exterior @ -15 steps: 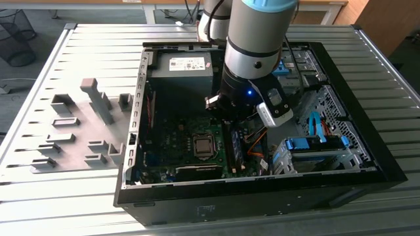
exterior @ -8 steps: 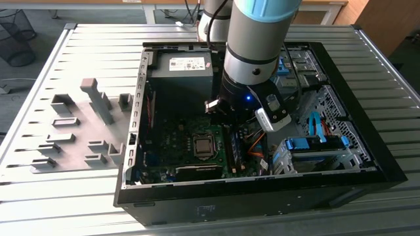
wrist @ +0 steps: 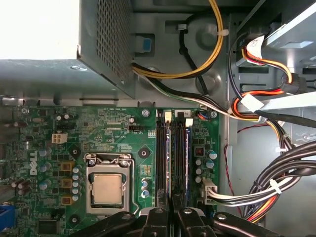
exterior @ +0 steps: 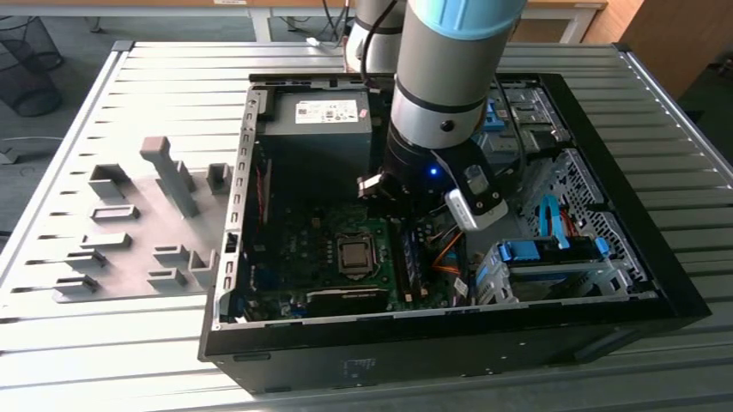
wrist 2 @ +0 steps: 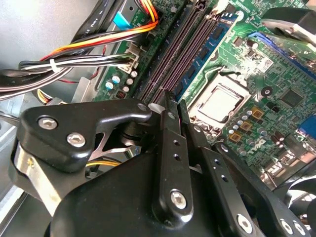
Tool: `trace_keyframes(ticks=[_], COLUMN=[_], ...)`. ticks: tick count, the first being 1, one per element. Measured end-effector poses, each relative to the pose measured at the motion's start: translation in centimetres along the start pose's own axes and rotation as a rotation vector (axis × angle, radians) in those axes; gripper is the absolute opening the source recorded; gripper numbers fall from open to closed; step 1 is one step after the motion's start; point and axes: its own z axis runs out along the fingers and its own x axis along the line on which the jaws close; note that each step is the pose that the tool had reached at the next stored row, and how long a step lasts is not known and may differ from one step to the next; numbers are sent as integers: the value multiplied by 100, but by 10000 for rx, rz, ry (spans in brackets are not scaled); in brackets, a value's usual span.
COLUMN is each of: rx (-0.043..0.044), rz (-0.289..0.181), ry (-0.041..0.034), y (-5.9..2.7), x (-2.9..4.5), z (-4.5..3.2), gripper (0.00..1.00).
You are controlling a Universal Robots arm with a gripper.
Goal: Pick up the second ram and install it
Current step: 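Insert the second ram into the second slot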
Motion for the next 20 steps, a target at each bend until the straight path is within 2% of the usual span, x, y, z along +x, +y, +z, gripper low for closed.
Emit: trace_keyframes(ticks=[6,12,20], rx=[-4,-9,-29], rz=[36,331,386], ry=[0,-2,-2], y=[0,-1,-1], x=[2,8,9], z=[51,123,165], gripper=[14,14,14])
